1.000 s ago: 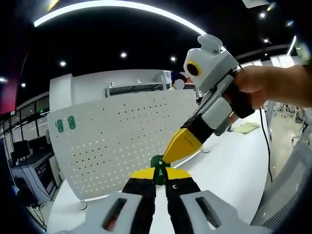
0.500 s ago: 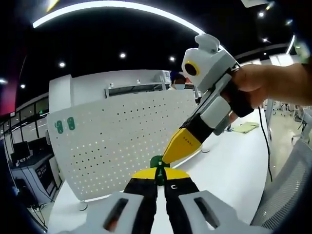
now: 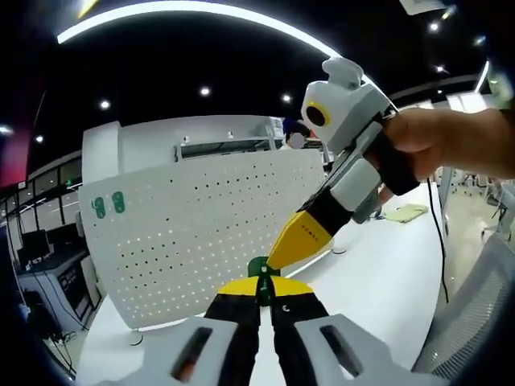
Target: Insert the hook assembly into the mounting plate slot until the hook locks in place.
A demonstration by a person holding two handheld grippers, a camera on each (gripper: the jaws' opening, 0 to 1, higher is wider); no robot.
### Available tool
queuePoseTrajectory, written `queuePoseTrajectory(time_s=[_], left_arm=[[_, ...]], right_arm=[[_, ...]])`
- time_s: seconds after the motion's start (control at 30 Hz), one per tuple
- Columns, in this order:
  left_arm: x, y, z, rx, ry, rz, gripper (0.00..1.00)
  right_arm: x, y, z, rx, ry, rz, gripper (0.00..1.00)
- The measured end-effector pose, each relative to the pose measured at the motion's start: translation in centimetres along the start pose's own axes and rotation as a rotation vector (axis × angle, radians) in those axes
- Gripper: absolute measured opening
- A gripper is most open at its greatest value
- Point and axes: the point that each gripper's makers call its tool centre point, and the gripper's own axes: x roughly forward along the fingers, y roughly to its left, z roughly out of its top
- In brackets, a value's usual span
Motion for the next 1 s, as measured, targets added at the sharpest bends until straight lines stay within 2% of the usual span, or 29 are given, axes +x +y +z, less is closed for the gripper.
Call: queuePoseTrajectory(time_s=[0.33,0.63,0.87,1.0], left_arm=[[0.2,0.2,-0.1,-0.034,0.005,0.005,0.04],[0.4,0.3,-0.2,-0.05,0.011,0.006,0.04],[0.6,0.7,-0.5,-0.054,0.021,0.016,0.04],[0.6,0.9,-0.4,-0.058,0.022,0.02,0.04]], right_arm=[[0.0,-0.1,0.3,-0.009,-0.022,0.003,0.03],[-0.5,-0.6,1.0,-0.043,-0.077,-0.008,0.06],[-0.9,-0.9,1.4,-0.09,-0.123,-0.022,0.25],[-1.2,-1.0,1.6,-0.101,-0.147,-0.025,0.32]])
